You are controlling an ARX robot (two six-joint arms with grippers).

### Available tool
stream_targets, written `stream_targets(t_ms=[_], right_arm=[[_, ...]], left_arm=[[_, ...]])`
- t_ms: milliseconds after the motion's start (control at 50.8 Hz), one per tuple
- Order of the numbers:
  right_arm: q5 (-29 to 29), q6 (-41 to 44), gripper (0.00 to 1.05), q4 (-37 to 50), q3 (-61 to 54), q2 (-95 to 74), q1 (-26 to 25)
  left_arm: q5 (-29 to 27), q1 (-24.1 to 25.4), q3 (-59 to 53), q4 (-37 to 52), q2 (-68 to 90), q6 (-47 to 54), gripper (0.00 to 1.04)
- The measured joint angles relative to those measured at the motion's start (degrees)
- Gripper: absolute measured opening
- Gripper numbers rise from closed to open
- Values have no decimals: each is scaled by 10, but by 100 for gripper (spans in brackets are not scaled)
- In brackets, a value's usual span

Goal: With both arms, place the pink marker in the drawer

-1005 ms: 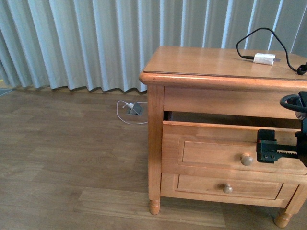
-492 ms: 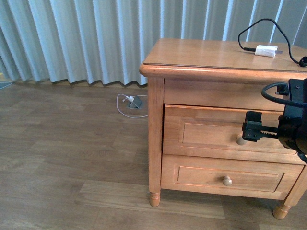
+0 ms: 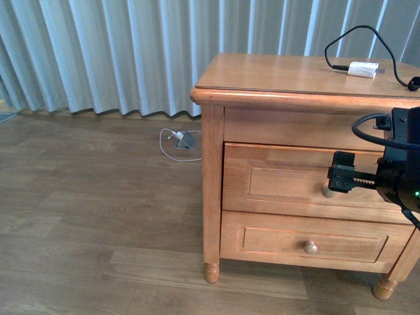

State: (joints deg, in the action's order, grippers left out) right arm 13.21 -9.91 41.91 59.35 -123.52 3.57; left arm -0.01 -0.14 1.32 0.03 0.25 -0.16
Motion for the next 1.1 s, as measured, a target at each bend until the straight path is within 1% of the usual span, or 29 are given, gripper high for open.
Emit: stream_targets(t_ms=[256, 729, 886, 985, 1103], right_arm=[[-3, 6, 96, -6, 18, -7, -1], [-37, 12, 96, -25, 18, -2, -12], [-62, 15, 96, -36, -6, 26, -14], [-74, 19, 96, -56, -26, 60, -17], [-105, 31, 96, -91, -67, 119, -24]], left_arm=[[0, 0, 0, 0, 0, 0, 99], [0, 0, 0, 0, 0, 0, 99], [0, 0, 0, 0, 0, 0, 99], [0, 0, 0, 0, 0, 0, 99], [0, 0, 0, 0, 0, 0, 99]])
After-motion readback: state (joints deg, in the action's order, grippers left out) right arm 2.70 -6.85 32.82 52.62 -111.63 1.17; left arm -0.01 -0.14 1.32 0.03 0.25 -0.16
